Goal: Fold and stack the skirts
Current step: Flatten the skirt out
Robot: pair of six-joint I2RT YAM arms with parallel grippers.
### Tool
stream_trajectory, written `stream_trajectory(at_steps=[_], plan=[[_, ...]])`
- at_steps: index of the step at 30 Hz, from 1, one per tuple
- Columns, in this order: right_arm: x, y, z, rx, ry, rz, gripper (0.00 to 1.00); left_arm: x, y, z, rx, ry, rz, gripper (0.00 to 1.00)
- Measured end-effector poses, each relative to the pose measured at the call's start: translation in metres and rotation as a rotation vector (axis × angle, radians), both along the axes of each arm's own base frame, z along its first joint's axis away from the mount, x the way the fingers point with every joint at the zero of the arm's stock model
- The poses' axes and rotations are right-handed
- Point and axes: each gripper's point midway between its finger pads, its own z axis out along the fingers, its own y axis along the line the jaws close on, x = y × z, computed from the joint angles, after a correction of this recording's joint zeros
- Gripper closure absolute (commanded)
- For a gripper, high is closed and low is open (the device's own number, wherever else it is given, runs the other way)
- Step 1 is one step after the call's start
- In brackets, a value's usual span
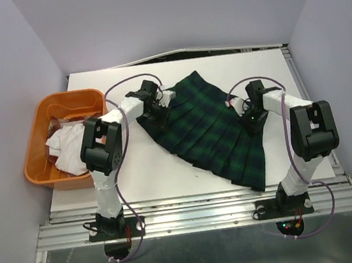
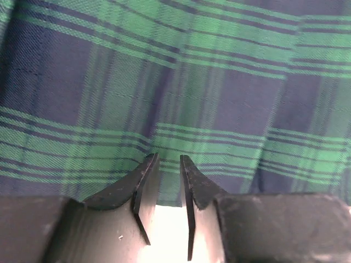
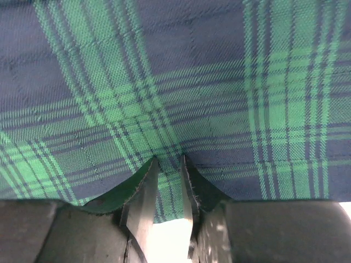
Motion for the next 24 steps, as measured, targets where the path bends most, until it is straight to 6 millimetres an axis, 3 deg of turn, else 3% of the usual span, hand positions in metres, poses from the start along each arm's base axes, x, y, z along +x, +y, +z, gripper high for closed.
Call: stream_trajectory(at_steps=[4, 8, 11, 14, 17, 20, 22, 24], plan=[[-0.018, 0.002, -0.001, -0.021, -0.011, 0.031, 0.73, 0.025, -0.007, -0.007, 0.024, -0.005, -0.02, 0.71], [-0.043, 0.025, -0.001, -0.032, 0.023, 0.119, 0.73, 0.057, -0.017, -0.018, 0.046, -0.014, -0.034, 0.71], [-0.08, 0.064, 0.0, 0.029, 0.126, 0.213, 0.73, 0.086, -0.024, -0.016, 0.058, -0.054, -0.038, 0.71], [-0.117, 0.103, 0.006, 0.109, 0.224, 0.3, 0.66, 0.128, -0.032, -0.014, 0.06, -0.13, -0.03, 0.69], [-0.145, 0.137, 0.031, 0.238, 0.332, 0.353, 0.65, 0.148, -0.036, -0.012, 0.063, -0.186, -0.04, 0.66], [-0.131, 0.156, 0.064, 0.331, 0.316, 0.341, 0.64, 0.146, -0.033, -0.012, 0.076, -0.199, -0.072, 0.64], [-0.102, 0.163, 0.087, 0.39, 0.229, 0.312, 0.64, 0.134, -0.028, -0.012, 0.08, -0.197, -0.09, 0.62], [-0.074, 0.156, 0.104, 0.423, 0.148, 0.25, 0.64, 0.112, -0.02, -0.008, 0.089, -0.169, -0.106, 0.61]])
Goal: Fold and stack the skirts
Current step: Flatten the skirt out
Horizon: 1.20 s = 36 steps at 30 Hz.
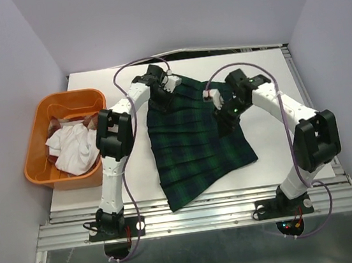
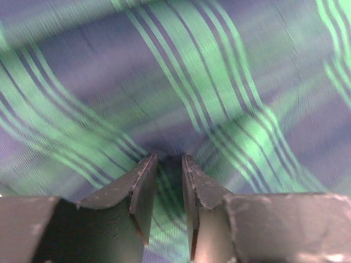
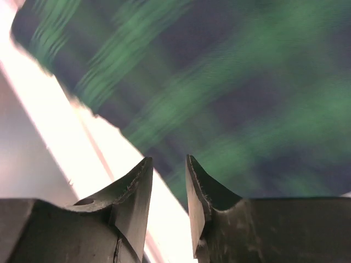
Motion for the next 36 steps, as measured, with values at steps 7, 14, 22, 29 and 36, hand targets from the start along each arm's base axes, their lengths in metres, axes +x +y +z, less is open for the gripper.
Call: stream_trajectory(at_steps=[7, 14, 22, 29, 36], plan=[[0.09, -0.036, -0.005, -0.036, -0.143, -0.25, 0.65, -0.013, 0.001, 0.053, -0.048, -0.071, -0.04, 0.59], [0.109, -0.041, -0.092, -0.163, -0.034, -0.297, 0.68, 0.001, -0.006, 0.049, -0.044, -0.09, -0.064, 0.59], [0.058, -0.036, -0.096, -0.156, 0.023, -0.229, 0.66, -0.039, 0.012, -0.005, 0.03, 0.028, -0.125, 0.64], [-0.016, -0.029, -0.082, -0.159, 0.155, -0.097, 0.55, -0.123, 0.031, -0.012, 0.084, 0.127, -0.249, 0.66], [0.022, -0.028, -0.016, -0.07, 0.007, -0.176, 0.16, -0.169, 0.035, 0.007, 0.14, 0.186, -0.417, 0.44]])
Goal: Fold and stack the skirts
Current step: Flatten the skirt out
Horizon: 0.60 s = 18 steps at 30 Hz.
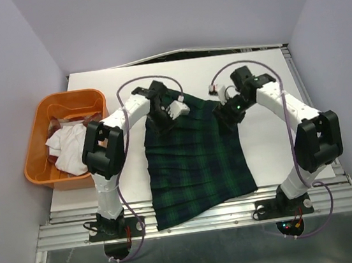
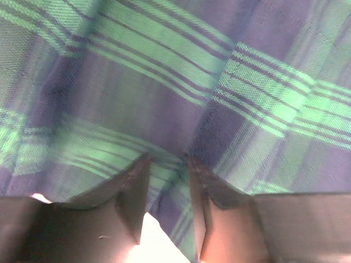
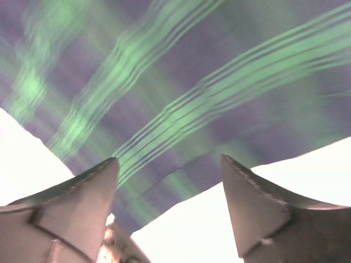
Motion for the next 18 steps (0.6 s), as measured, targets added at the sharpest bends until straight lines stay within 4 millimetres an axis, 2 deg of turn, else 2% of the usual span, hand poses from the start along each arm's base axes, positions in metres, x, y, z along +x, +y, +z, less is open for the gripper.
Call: stream_trajectory(at_steps=[1, 2, 3, 5, 7, 8, 9, 10, 11, 13, 15, 18], plan=[[0.018, -0.003, 0.016, 0.019, -0.06, -0.032, 0.14, 0.01, -0.003, 0.013, -0.013, -0.025, -0.01, 0.37], [0.029, -0.006, 0.026, 0.03, -0.102, -0.05, 0.13, 0.021, -0.006, 0.027, -0.033, -0.059, -0.018, 0.34], [0.05, -0.014, 0.042, 0.037, -0.168, -0.089, 0.13, 0.044, -0.011, 0.051, -0.072, -0.13, -0.019, 0.32], [0.079, -0.027, 0.057, 0.036, -0.248, -0.14, 0.14, 0.087, -0.02, 0.099, -0.146, -0.276, -0.009, 0.27], [0.107, -0.042, 0.066, 0.018, -0.309, -0.19, 0.15, 0.131, -0.026, 0.147, -0.223, -0.442, 0.002, 0.25], [0.125, -0.051, 0.064, 0.003, -0.33, -0.216, 0.15, 0.152, -0.027, 0.17, -0.253, -0.525, 0.012, 0.23], [0.134, -0.055, 0.061, -0.006, -0.337, -0.229, 0.14, 0.165, -0.025, 0.183, -0.267, -0.576, 0.022, 0.19], [0.15, -0.061, 0.052, -0.023, -0.338, -0.247, 0.15, 0.177, -0.024, 0.19, -0.276, -0.611, 0.031, 0.18], [0.155, -0.063, 0.046, -0.03, -0.33, -0.251, 0.14, 0.189, -0.023, 0.195, -0.286, -0.645, 0.039, 0.17], [0.173, -0.067, 0.025, -0.051, -0.311, -0.256, 0.15, 0.209, -0.024, 0.191, -0.301, -0.681, 0.052, 0.16], [0.183, -0.067, 0.002, -0.064, -0.279, -0.25, 0.14, 0.226, -0.026, 0.17, -0.304, -0.675, 0.066, 0.14], [0.184, -0.068, -0.025, -0.078, -0.231, -0.236, 0.14, 0.242, -0.031, 0.136, -0.308, -0.647, 0.087, 0.12]])
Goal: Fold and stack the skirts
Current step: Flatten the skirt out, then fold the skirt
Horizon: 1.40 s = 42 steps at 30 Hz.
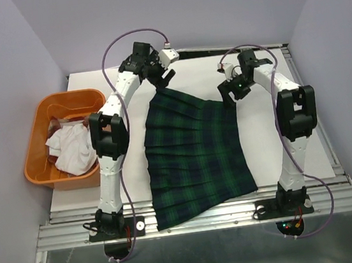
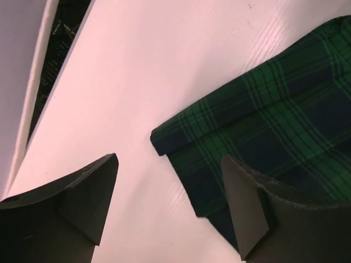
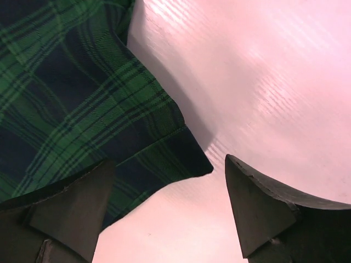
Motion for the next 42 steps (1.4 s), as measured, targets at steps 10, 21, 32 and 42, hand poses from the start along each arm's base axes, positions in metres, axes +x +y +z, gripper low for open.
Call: stream_trajectory(at_steps=[10, 21, 32, 42], plan=[[0.007, 0.001, -0.029, -0.007, 0.009, 0.035, 0.41, 0.032, -0.018, -0.082, -0.055, 0.066, 0.055, 0.08], [0.0, 0.001, -0.039, -0.013, 0.007, 0.094, 0.6, 0.039, -0.015, -0.137, 0.027, 0.129, 0.073, 0.24], [-0.005, 0.0, -0.041, -0.022, 0.004, 0.149, 0.99, -0.019, 0.007, -0.146, 0.185, 0.271, -0.064, 0.52], [0.005, 0.001, -0.036, -0.005, -0.006, 0.035, 0.99, 0.007, 0.009, -0.137, 0.18, 0.208, 0.057, 1.0]])
